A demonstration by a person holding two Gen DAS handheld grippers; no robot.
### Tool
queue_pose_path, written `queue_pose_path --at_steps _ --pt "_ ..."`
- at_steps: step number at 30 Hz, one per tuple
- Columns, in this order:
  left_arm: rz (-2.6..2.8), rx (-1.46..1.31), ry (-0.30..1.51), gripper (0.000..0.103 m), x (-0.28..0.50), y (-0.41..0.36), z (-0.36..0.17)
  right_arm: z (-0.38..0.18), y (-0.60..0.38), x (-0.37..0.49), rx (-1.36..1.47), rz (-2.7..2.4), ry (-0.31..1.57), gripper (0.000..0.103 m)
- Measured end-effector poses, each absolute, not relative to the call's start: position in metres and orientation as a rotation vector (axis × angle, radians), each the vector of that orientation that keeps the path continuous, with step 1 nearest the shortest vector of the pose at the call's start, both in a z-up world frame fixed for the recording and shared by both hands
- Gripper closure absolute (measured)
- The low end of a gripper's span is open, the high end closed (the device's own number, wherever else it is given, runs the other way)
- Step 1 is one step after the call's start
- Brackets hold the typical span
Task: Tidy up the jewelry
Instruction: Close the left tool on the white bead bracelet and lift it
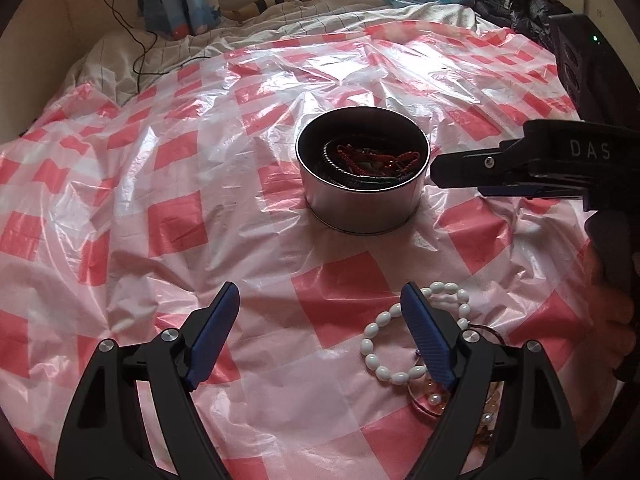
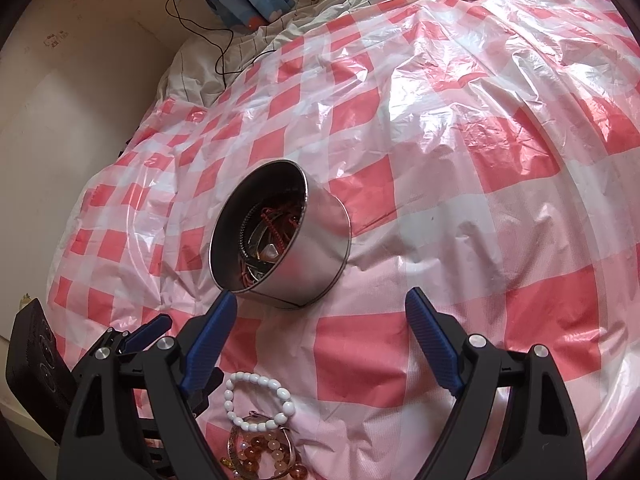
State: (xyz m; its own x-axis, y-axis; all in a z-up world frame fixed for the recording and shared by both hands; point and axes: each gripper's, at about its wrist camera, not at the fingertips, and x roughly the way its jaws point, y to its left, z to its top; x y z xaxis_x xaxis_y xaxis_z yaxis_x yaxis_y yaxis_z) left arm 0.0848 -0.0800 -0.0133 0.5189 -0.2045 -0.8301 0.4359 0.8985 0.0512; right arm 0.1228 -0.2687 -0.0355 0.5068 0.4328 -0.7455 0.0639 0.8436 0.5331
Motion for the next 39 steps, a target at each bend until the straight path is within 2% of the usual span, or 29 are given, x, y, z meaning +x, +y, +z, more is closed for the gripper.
queue_pose_path --at_steps 5,20,23,25,26,27,28,35,39 --pt "-0.425 0.191 1.0 0.024 0.085 -0.075 -0.02 -0.035 -0.268 0.123 0.538 0.237 1.029 0.02" --pt "-0.48 0.269 1.032 0.026 0.084 -0.096 -0.043 -0.011 -0.271 0.105 0.482 0.238 1.009 0.019" --pt "-0.5 0.282 1.03 0.037 0.082 -0.098 -0.044 -0.004 -0.274 0.099 0.472 0.235 1.002 0.019" --pt "-0.506 0.282 1.037 0.061 0.081 -0.098 -0.043 0.0 -0.276 0.095 0.463 0.237 1.002 0.018" --pt "-0.506 0.284 1.045 0.069 0.081 -0.098 -0.043 0.001 -0.277 0.093 0.457 0.24 1.003 0.018" --pt "-0.499 0.289 1.054 0.086 0.081 -0.097 -0.043 0.002 -0.276 0.09 0.448 0.246 1.008 0.018" --pt "-0.49 0.293 1.061 0.095 0.082 -0.095 -0.043 0.003 -0.275 0.088 0.438 0.254 1.013 0.018" --pt "-0.372 0.198 1.059 0.096 0.093 -0.06 -0.036 0.001 -0.244 0.066 0.29 0.415 1.097 0.018" --pt "-0.351 0.172 1.078 0.096 0.094 -0.051 -0.041 -0.01 -0.206 0.046 0.116 0.52 1.156 0.018"
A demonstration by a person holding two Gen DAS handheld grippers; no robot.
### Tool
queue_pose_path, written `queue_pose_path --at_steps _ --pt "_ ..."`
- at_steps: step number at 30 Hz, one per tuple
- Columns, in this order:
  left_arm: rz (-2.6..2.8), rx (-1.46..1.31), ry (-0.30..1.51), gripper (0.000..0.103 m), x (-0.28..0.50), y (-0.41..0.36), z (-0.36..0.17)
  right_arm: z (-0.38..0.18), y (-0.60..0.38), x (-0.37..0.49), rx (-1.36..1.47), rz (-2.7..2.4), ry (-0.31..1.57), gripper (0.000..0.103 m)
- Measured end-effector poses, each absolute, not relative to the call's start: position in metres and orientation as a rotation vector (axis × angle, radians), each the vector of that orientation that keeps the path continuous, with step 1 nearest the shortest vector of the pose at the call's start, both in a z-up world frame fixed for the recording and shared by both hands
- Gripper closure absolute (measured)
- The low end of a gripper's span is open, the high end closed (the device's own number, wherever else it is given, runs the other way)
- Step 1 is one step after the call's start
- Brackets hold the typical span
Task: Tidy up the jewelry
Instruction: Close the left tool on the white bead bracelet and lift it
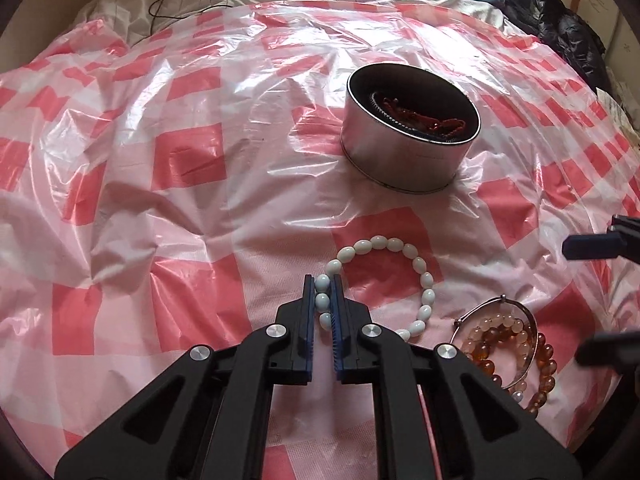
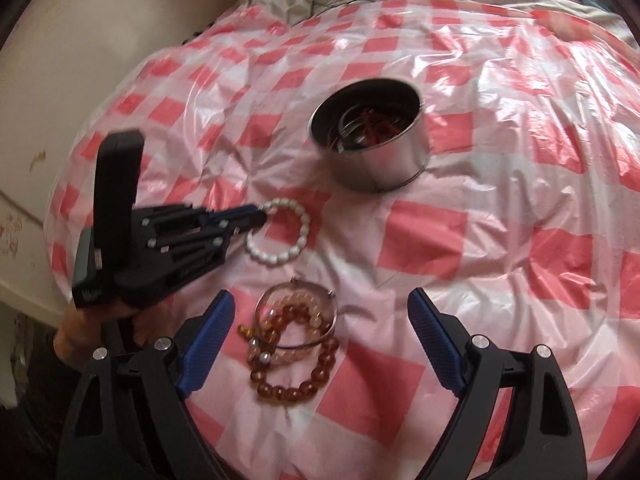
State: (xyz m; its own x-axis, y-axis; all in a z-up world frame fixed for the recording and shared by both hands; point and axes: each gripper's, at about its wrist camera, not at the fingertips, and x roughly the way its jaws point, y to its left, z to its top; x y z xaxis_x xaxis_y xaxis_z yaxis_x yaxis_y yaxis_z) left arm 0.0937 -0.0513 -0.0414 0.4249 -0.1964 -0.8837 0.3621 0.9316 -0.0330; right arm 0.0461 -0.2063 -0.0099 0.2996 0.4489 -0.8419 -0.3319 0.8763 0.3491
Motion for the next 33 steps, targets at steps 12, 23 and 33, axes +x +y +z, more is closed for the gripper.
queue_pose_path --at_steps 12,23,33 --pt "-0.344 0.185 1.081 0.095 0.094 -0.052 -0.047 -0.032 -0.171 0.036 -0.013 0.476 1.148 0.016" --pt "-0.338 0.197 1.074 0.083 0.092 -0.055 -0.047 -0.036 -0.161 0.034 -0.081 0.494 1.116 0.042" --pt "-0.361 0.194 1.073 0.093 0.092 -0.053 -0.045 -0.021 -0.174 0.036 -0.003 0.485 1.078 0.042"
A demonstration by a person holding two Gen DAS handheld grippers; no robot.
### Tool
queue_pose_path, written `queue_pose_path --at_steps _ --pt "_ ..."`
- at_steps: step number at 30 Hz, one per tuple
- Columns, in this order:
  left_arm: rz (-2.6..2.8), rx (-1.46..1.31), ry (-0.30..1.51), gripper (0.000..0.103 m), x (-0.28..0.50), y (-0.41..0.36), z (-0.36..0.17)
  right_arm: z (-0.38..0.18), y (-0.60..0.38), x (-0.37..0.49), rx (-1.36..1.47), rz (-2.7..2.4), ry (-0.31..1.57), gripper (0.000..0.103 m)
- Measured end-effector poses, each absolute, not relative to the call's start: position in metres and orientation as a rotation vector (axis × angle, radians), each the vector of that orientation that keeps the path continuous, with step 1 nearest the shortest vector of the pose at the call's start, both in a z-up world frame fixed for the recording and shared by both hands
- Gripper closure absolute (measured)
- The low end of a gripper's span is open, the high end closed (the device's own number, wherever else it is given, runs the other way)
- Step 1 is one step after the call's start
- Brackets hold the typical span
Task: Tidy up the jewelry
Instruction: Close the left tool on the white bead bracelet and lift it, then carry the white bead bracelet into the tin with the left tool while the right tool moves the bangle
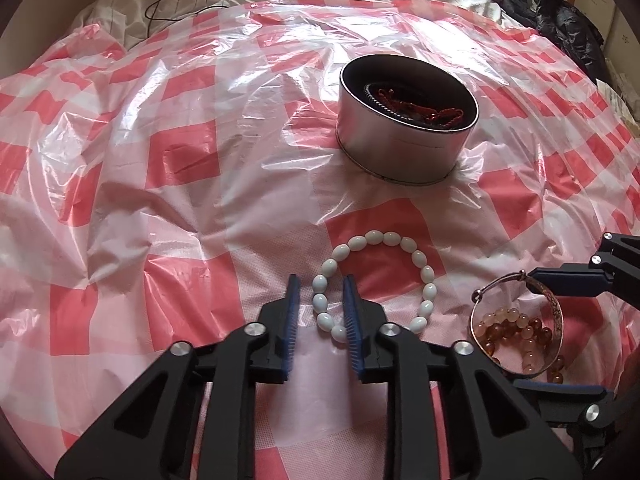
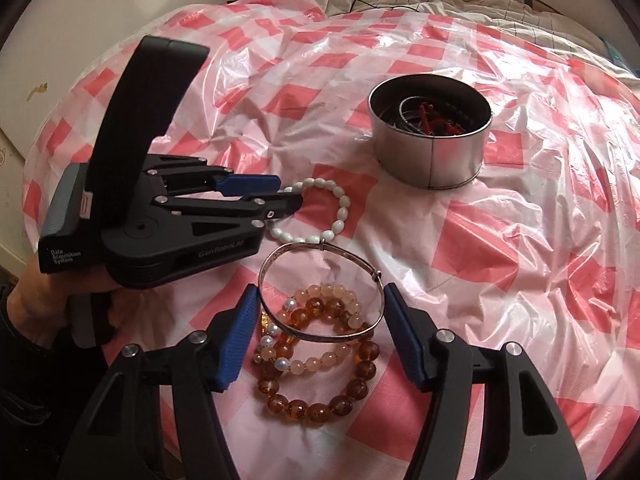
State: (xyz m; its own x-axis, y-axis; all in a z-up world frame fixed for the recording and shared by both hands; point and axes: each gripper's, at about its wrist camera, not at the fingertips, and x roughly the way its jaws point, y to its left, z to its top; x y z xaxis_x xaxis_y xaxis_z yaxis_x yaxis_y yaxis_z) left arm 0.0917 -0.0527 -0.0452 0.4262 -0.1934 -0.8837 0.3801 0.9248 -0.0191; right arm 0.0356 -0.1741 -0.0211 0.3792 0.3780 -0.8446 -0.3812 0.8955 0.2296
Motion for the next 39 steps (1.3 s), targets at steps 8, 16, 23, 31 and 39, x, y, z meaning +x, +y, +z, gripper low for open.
queue_pose_path --at_steps 8,16,23,31,39 --pt "-0.381 0.154 0.984 0.096 0.083 -0.049 -0.017 -0.019 -0.178 0.038 -0.027 0.449 1.064 0.042" --pt "-0.387 0.166 0.919 0.096 0.074 -0.056 0.006 -0.019 -0.183 0.041 -0.002 0.423 1.051 0.042" --pt "-0.353 0.218 0.87 0.096 0.068 -0.06 0.015 -0.016 -0.185 0.041 -0.004 0.409 1.031 0.042" --pt "-0.336 0.236 0.826 0.096 0.064 -0.065 0.026 -0.012 -0.187 0.041 0.005 0.401 1.016 0.042" --pt "-0.329 0.244 0.776 0.096 0.062 -0.073 0.039 -0.007 -0.192 0.042 0.022 0.388 0.993 0.042"
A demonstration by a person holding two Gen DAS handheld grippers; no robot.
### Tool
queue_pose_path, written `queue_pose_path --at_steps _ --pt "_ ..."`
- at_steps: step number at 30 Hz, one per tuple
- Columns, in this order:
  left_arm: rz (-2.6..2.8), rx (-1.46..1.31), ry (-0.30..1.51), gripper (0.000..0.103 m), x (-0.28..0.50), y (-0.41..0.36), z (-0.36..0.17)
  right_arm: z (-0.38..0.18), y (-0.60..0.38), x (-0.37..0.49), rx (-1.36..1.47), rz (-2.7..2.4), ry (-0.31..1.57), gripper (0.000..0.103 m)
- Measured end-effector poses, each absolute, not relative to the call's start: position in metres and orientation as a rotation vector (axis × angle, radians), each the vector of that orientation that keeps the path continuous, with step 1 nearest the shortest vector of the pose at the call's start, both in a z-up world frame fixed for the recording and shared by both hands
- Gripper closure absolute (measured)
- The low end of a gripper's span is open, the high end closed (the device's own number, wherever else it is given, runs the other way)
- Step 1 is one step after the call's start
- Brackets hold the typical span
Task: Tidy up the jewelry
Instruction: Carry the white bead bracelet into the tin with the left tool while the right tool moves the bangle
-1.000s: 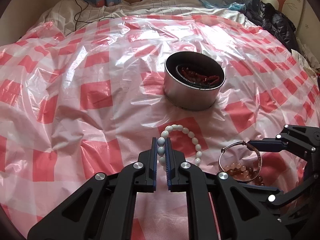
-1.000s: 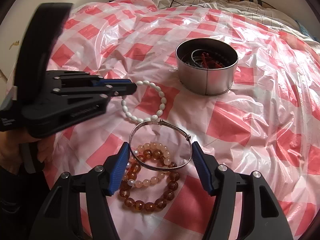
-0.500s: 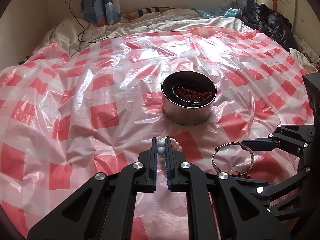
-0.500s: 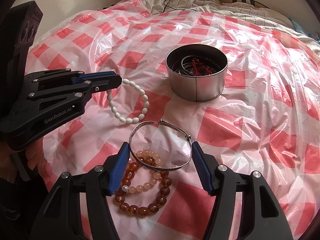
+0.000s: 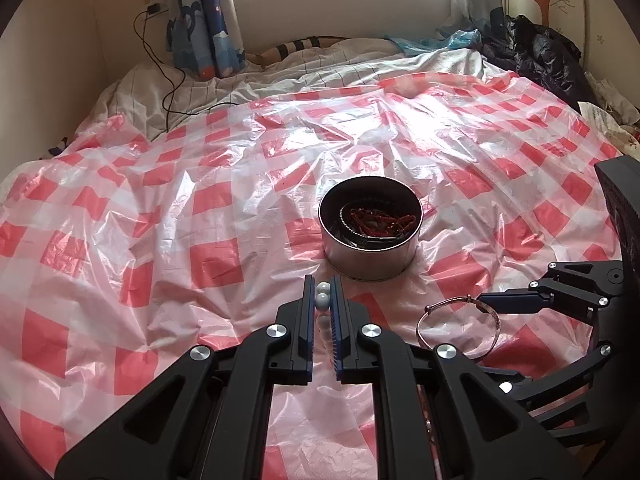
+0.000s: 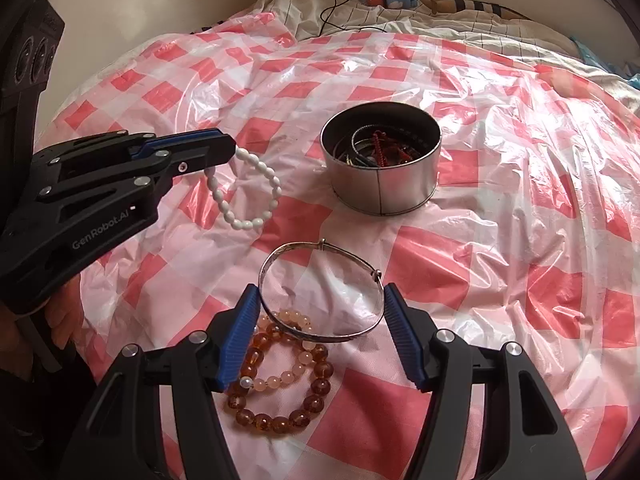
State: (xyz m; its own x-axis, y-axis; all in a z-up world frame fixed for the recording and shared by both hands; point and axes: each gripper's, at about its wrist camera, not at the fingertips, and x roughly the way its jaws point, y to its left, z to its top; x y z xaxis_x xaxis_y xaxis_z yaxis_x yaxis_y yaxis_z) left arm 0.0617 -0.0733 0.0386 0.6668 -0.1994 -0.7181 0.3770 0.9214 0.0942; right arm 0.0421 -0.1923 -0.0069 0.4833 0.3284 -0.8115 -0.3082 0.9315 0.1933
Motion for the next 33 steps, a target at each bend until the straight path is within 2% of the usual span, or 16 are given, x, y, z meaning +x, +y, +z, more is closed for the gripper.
queue_pose_path --at_steps 14,33 --pt "-0.321 0.188 0.687 0.096 0.062 -0.079 0.066 0.007 -0.214 0.048 0.076 0.345 0.937 0.042" --pt "-0.306 0.149 0.63 0.096 0.07 -0.09 0.077 0.011 -0.235 0.055 0.13 0.306 0.89 0.042"
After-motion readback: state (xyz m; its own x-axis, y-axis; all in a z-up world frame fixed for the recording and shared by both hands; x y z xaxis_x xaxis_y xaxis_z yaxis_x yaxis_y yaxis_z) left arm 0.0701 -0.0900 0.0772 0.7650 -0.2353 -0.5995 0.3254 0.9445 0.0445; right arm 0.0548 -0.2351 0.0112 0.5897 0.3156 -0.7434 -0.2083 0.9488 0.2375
